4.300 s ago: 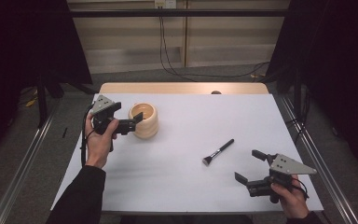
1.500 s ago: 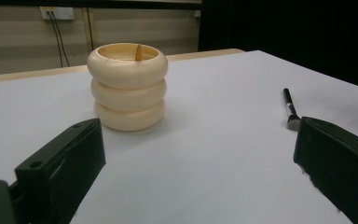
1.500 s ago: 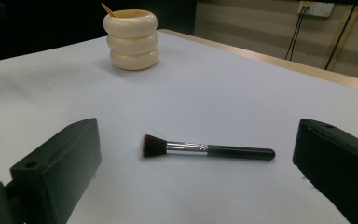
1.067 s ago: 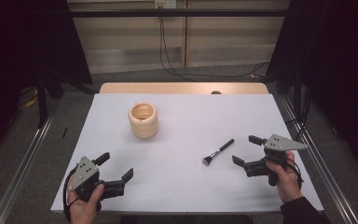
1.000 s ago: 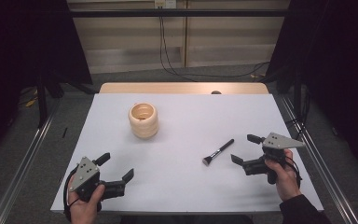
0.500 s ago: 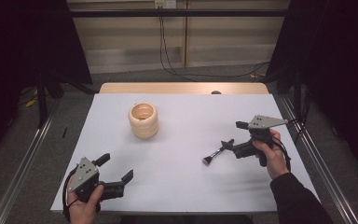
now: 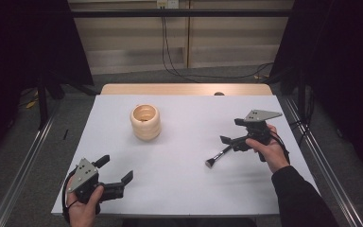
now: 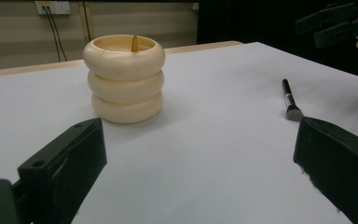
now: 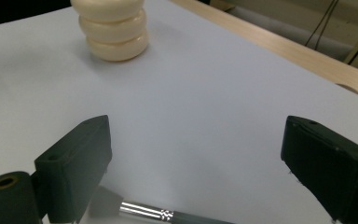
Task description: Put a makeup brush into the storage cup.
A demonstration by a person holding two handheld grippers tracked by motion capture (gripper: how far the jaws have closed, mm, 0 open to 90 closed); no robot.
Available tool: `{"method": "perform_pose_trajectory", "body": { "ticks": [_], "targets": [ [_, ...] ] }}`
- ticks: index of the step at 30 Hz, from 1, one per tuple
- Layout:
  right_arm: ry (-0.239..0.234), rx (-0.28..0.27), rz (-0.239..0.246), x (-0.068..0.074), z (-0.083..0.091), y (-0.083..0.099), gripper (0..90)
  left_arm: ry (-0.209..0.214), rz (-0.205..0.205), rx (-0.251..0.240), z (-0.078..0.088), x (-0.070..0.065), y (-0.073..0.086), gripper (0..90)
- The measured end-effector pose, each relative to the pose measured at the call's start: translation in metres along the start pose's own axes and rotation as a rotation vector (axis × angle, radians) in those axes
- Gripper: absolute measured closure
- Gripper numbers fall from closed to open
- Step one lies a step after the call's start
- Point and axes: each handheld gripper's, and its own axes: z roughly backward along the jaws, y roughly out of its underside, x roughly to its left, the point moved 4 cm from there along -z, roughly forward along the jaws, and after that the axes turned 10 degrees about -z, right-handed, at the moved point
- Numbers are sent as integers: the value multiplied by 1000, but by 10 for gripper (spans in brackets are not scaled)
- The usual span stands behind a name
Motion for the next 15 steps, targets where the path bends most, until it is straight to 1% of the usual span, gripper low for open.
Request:
{"method": "perform_pose_trajectory", "body": {
  "ticks": [2,3,5,9,10,11,12,13,14,15],
  "targets": [
    [-32,26,27,0,0,0,71,11,-6,3,0,-1,0,29],
    [-27,50,36,0,-1,1,66,15,-4,4,0,-1,0,30],
    [-47,91,44,-1,-3,2,49,15,-5,7,0,-1,0,30],
    [-53,166,68,-1,-8,3,48,12,0,5,0,-1,1,30],
    [-58,195,80,-2,-9,4,51,11,0,5,0,-1,1,29],
    [-53,212,83,-2,-10,4,53,8,0,5,0,-1,1,29],
    [-60,239,83,-3,-11,5,54,9,0,4,0,-1,1,29],
    [-53,259,89,-4,-12,5,63,14,0,5,0,-1,1,30],
    [-50,266,97,-6,-13,5,81,15,1,5,0,-1,1,30],
    [-50,285,94,-6,-14,4,98,12,2,5,0,-1,1,31]
  ]
}}
